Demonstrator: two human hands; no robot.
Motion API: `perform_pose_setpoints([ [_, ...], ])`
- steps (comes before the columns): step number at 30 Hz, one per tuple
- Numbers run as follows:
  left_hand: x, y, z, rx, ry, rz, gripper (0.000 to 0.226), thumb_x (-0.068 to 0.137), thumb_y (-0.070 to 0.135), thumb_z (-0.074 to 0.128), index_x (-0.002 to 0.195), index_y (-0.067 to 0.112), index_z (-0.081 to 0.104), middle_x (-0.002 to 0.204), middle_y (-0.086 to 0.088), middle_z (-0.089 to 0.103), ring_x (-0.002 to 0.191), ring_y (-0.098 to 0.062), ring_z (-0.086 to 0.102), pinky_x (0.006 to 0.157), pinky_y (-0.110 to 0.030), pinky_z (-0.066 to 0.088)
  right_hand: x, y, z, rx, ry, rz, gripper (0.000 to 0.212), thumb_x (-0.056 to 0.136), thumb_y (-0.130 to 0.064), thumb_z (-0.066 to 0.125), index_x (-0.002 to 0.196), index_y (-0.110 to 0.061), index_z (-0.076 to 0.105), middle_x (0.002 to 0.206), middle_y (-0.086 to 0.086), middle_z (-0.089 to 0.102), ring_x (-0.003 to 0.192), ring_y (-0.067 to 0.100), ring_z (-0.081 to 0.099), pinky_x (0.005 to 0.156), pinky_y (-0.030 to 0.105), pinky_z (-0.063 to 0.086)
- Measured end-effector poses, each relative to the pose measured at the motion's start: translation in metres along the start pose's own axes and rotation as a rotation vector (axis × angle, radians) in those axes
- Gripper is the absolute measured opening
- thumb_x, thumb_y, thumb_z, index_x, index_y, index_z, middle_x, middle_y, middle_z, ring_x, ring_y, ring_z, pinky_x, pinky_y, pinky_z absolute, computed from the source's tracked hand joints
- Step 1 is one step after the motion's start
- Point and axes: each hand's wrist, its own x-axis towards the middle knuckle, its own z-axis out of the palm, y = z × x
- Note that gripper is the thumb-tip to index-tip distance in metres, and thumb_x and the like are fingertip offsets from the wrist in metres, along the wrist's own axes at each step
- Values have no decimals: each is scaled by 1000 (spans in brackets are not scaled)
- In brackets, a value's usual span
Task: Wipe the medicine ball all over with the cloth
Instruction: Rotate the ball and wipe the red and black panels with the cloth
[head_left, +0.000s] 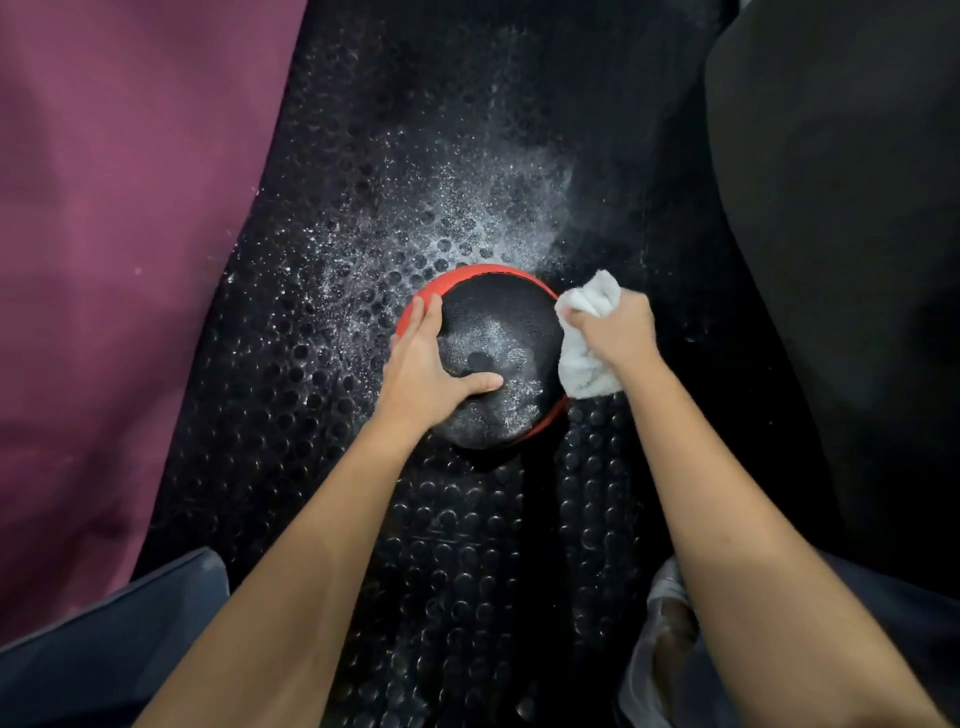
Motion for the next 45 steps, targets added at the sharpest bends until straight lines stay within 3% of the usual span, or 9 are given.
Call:
perform_pose_setpoints([
  [4,-4,3,4,-29,52,-68,119,70,48,82,156,20,5,164,1,2,149,-29,9,120,-49,11,-13,-4,8,75,98,77,9,82,-21,64,83,-21,55,79,-6,55,83,19,54,73,28,41],
  [6,-8,4,11,-45,112,-99,118,71,50,80,156,16,6,164,-3,2,150,-24,9,121,-45,10,-19,-11,10,89,152,109,24,83,-23,64,105,-17,59,95,-1,59,91,21,55,78,29,42],
  [9,-20,9,24,-117,195,-143,110,76,54,74,155,12,10,163,-7,5,150,-19,8,121,-39,11,-30,-8,14,65,196,156,33,82,-29,65,111,-15,58,111,5,63,105,27,58,83,33,44],
  [14,-28,3,0,43,124,-99,65,81,49,72,135,17,53,132,-5,58,122,-26,54,104,-40,42,-26,-5,6,-49,111,-21,24,84,-22,64,105,-13,59,104,8,63,100,29,58,79,34,44],
  [17,-10,6,-31,294,114,86,88,73,33,83,148,20,38,150,-4,39,135,-29,38,113,-46,31,-10,-10,-3,-85,-5,-109,30,82,-22,69,109,-12,60,104,6,64,102,29,59,87,39,47],
  [20,14,20,-42,464,-146,288,119,63,41,87,155,26,14,163,2,9,148,-29,9,120,-49,15,0,-19,-2,-101,-87,-182,36,81,-26,70,115,-15,61,111,6,65,105,27,59,92,42,47],
  [24,29,11,-29,593,-322,316,141,52,51,89,154,30,-6,162,8,-11,149,-27,-7,121,-50,10,5,-31,7,-270,-74,-260,25,85,-25,62,110,-23,61,107,3,66,102,28,59,82,33,44],
  [32,35,8,-11,428,-196,290,142,46,59,88,155,32,1,162,14,-5,150,-22,-7,116,-59,20,-41,-31,27,-527,81,-589,17,83,-7,51,98,-12,56,103,7,56,92,30,56,66,31,34],
  [45,21,8,-4,386,-154,225,138,51,55,88,155,32,0,162,16,-7,150,-22,-9,115,-59,21,-31,-42,32,-422,54,-499,12,85,-8,49,75,-14,45,83,3,46,80,30,56,63,33,36],
])
